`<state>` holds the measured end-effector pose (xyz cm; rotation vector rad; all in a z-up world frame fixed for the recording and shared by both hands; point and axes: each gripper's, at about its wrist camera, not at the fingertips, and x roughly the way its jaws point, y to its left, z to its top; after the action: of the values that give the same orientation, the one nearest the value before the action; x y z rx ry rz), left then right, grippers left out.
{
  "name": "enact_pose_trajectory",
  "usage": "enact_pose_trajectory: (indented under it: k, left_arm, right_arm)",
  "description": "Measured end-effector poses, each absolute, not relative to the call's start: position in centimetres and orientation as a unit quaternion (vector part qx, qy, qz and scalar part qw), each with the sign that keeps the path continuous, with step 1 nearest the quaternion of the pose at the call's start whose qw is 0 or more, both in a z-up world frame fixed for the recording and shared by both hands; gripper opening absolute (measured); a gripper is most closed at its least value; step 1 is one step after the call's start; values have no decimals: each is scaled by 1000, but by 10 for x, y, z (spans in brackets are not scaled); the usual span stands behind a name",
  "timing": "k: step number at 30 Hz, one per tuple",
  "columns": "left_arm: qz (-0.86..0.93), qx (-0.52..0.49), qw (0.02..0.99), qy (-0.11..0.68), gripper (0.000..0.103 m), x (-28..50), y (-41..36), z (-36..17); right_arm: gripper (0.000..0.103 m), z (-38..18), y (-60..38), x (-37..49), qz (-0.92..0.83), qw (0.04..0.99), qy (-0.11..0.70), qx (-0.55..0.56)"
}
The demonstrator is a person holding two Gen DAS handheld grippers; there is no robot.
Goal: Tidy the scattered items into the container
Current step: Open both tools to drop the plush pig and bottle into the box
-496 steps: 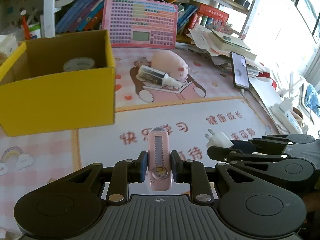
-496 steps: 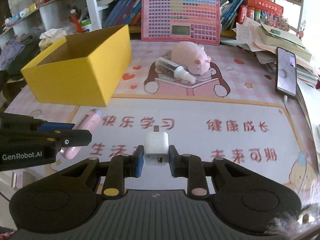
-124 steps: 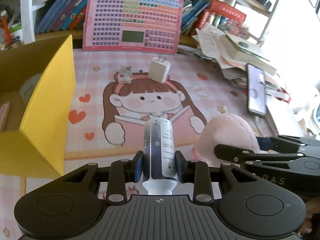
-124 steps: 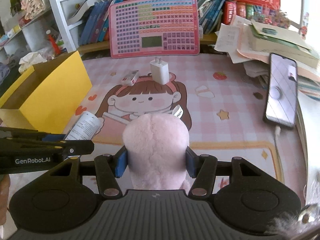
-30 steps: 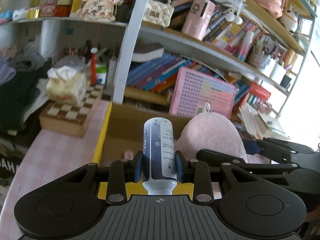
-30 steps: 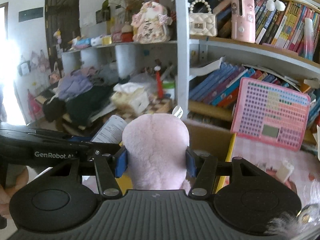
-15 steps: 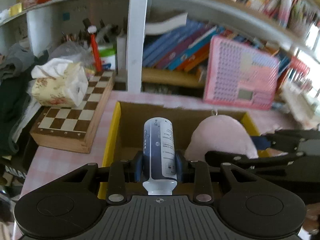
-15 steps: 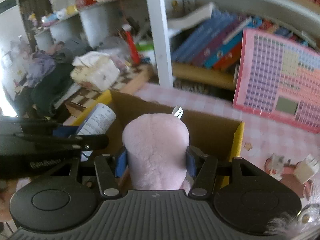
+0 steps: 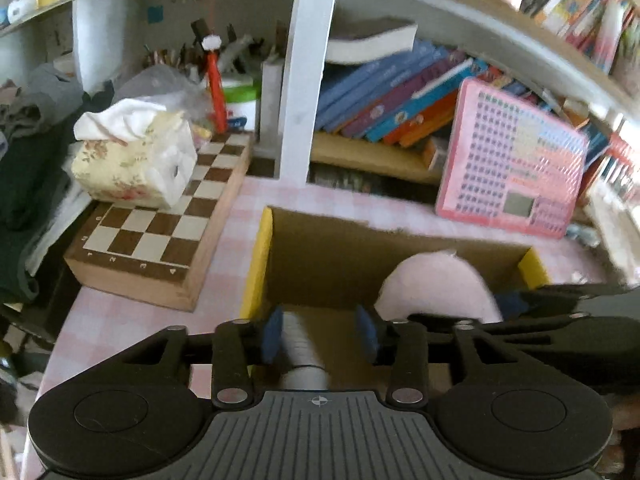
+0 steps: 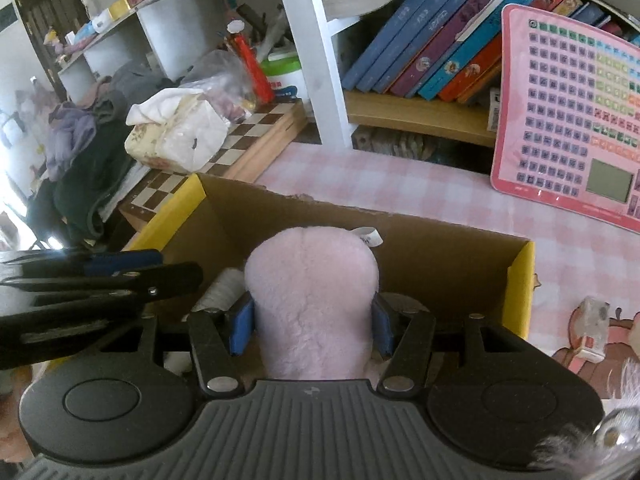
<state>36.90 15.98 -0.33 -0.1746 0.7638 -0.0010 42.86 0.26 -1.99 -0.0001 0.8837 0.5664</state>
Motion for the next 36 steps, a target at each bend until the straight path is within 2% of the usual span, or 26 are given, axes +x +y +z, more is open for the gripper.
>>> enact_pose_trajectory:
  k: [4, 10, 12, 22, 36]
  left_arm:
    - [-9, -96, 932, 350, 54, 353, 162, 8]
    - [-12, -113, 938, 327, 56, 322, 169, 21]
    - [-16, -119, 939, 321, 58, 312, 172, 25]
    - [-33, -121, 945, 302, 59, 271, 171, 37]
    - [-59, -107, 951, 284, 59, 201, 165, 53]
  right_arm:
    - [57, -20, 12, 431, 279, 861, 424, 2]
    - [65, -14, 18, 426, 295, 860, 415, 28]
    - [72, -10, 16, 424, 296, 862, 410, 33]
    - [72, 10, 5, 386, 287, 873, 394, 21]
    - [72, 61, -29, 280, 251, 919, 305, 1]
